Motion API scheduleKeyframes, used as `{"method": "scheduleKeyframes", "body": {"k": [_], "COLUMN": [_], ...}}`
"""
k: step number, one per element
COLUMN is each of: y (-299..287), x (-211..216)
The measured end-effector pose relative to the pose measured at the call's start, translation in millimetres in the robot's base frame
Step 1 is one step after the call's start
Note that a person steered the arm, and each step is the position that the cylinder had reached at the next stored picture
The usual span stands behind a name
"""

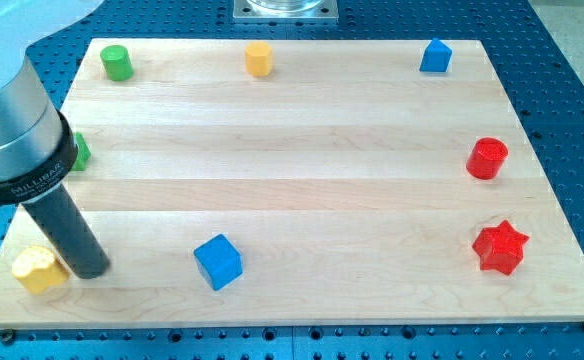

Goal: Push the red star into the red circle

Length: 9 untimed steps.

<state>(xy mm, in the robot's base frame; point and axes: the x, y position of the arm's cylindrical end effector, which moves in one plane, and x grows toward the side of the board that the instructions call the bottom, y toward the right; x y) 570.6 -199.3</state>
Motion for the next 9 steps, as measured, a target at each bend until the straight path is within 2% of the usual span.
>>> {"method": "scheduleKeyframes", "body": {"k": [1,2,3,4,6,7,8,9], "y": [-6,8,121,236,401,416,431,435], "x": [-6,-69,-99,-97,20,28,2,-53]}}
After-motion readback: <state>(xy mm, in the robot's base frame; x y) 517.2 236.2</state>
